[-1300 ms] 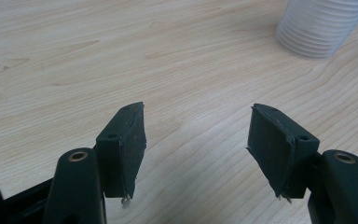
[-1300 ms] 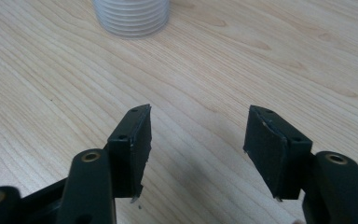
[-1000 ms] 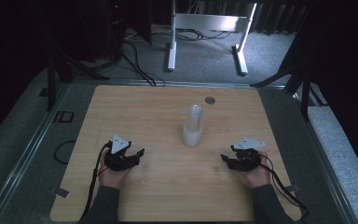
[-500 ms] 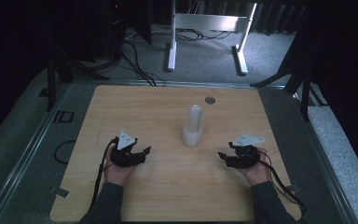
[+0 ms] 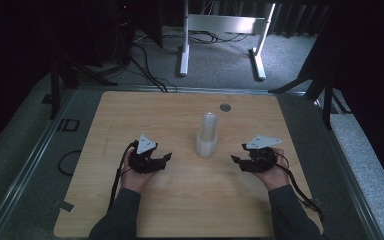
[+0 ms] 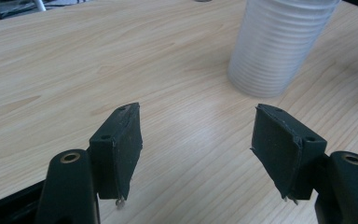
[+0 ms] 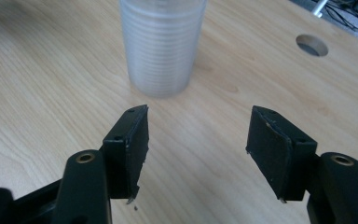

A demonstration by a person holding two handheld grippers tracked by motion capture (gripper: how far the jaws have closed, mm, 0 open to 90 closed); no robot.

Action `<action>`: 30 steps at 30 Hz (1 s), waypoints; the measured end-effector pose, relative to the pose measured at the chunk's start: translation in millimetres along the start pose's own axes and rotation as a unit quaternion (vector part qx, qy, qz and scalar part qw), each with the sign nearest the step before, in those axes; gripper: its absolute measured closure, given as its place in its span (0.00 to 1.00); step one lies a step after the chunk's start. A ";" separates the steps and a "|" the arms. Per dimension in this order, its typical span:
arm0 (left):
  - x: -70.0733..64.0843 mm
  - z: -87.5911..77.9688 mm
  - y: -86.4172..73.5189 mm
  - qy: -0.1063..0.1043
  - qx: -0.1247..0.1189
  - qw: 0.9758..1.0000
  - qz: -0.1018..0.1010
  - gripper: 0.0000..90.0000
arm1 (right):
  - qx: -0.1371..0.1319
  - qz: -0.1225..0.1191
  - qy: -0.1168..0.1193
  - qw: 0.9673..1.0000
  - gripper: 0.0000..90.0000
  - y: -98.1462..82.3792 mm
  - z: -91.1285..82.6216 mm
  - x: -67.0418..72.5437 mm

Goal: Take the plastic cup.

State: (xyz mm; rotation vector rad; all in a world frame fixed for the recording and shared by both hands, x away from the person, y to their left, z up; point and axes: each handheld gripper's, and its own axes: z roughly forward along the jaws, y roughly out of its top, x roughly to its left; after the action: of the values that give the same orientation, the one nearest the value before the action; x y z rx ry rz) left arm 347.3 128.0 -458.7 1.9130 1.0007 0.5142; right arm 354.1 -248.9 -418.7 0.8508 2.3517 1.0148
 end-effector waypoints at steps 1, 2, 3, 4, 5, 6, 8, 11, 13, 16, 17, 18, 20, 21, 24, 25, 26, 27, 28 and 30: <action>-1.6 2.9 2.8 -0.005 -0.002 1.000 0.002 0.37 | -0.002 -0.004 0.005 1.000 0.44 6.9 0.4 -1.6; -3.6 5.2 5.2 -0.008 -0.001 1.000 0.006 0.37 | -0.002 -0.008 0.004 1.000 0.44 9.8 0.5 -1.7; -4.7 6.5 6.2 -0.009 -0.002 1.000 0.007 0.37 | -0.002 -0.012 0.004 1.000 0.44 13.0 0.3 -1.7; -5.5 7.8 7.2 -0.010 -0.002 1.000 0.009 0.37 | -0.004 -0.015 0.004 1.000 0.44 16.0 0.1 -1.9; -6.4 9.2 8.0 -0.011 -0.002 1.000 0.010 0.37 | -0.005 -0.016 0.005 1.000 0.44 19.0 -0.3 -2.0; -6.4 9.2 8.0 -0.011 -0.002 1.000 0.010 0.37 | -0.007 -0.019 0.005 1.000 0.44 21.6 -0.5 -2.3; -8.2 12.6 10.4 -0.015 -0.001 1.000 0.014 0.37 | -0.010 -0.022 0.005 1.000 0.45 26.1 -0.8 -2.6; -9.7 14.9 11.8 -0.017 -0.002 1.000 0.020 0.38 | -0.013 -0.026 0.005 1.000 0.45 29.3 -0.8 -2.7; -12.2 18.0 13.8 -0.020 -0.002 0.999 0.025 0.38 | -0.014 -0.023 0.007 1.000 0.43 32.4 0.3 -2.9; -14.2 21.1 16.7 -0.021 -0.003 0.999 0.030 0.38 | -0.012 -0.022 0.008 1.000 0.43 35.5 2.2 -3.3; -14.7 22.3 17.3 -0.022 -0.005 0.999 0.029 0.38 | -0.013 -0.021 0.009 1.000 0.43 36.4 2.7 -3.3; -15.2 23.6 18.3 -0.023 -0.004 0.999 0.028 0.38 | -0.013 -0.019 0.010 1.000 0.43 37.1 2.8 -3.5; -16.5 27.1 20.0 -0.026 -0.006 0.999 0.027 0.38 | -0.012 -0.020 0.010 1.000 0.43 39.4 3.1 -3.5; -17.5 28.7 20.9 -0.027 -0.005 0.999 0.028 0.39 | -0.013 -0.021 0.010 1.000 0.43 40.2 2.9 -3.3; -21.9 33.5 24.2 -0.032 -0.007 0.999 0.032 0.39 | -0.016 -0.023 0.010 1.000 0.42 44.9 2.3 -2.5; -21.9 33.5 24.2 -0.032 -0.007 0.999 0.032 0.38 | -0.016 -0.023 0.010 1.000 0.42 44.9 2.3 -2.5; -21.9 33.5 24.2 -0.032 -0.007 0.999 0.032 0.38 | -0.016 -0.022 0.011 1.000 0.42 46.1 2.1 -2.4; -25.6 40.0 28.4 -0.037 -0.011 0.999 0.035 0.38 | -0.019 -0.024 0.016 0.999 0.39 49.8 2.5 -2.8; -26.6 41.4 29.3 -0.039 -0.014 0.999 0.034 0.38 | -0.020 -0.024 0.016 0.999 0.39 51.3 2.5 -2.6; -28.3 44.0 31.6 -0.042 -0.016 0.998 0.034 0.37 | -0.024 -0.025 0.017 0.999 0.39 54.5 2.4 -1.8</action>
State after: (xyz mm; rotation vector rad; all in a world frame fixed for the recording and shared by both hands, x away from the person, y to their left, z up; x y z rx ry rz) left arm 374.5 73.6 -453.4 1.9289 0.8697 0.4825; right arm 376.5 -219.5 -378.6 0.7580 2.3560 1.0684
